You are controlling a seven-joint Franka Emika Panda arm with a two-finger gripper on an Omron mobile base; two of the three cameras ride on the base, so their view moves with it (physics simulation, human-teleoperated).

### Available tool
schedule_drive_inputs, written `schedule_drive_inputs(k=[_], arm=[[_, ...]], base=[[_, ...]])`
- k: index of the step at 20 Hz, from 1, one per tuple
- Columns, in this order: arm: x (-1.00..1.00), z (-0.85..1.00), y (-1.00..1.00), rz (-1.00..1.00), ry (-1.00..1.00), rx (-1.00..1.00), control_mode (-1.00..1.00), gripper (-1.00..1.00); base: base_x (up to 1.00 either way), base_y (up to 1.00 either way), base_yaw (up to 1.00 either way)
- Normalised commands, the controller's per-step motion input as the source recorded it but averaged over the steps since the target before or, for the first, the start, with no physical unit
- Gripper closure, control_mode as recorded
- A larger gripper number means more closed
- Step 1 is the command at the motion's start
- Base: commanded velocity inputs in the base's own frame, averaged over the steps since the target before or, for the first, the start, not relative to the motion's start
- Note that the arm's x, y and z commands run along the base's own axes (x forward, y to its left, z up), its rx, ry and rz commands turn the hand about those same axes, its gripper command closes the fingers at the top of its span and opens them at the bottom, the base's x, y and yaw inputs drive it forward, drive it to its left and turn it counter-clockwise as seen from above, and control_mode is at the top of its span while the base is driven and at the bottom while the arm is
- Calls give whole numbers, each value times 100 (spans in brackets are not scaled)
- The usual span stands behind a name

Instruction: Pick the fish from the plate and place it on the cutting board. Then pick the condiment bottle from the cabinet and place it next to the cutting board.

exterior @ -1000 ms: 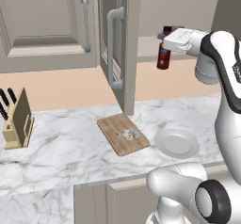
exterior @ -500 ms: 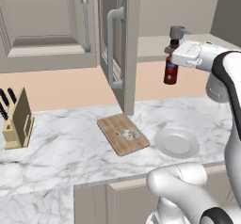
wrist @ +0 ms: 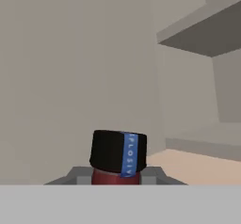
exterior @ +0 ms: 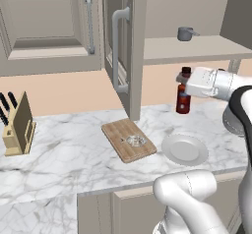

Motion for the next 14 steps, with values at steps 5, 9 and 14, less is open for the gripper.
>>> schedule_drive_inputs(k=[5, 9, 14], arm=[[-20, -61, 0, 4, 1, 0, -100, 100], [-8, -44, -6, 1, 0, -2, -100, 100], [-11, -18, -35, 0, 0, -4, -100, 100]], base=[[0, 0, 0], [0, 0, 0], [0, 0, 0]])
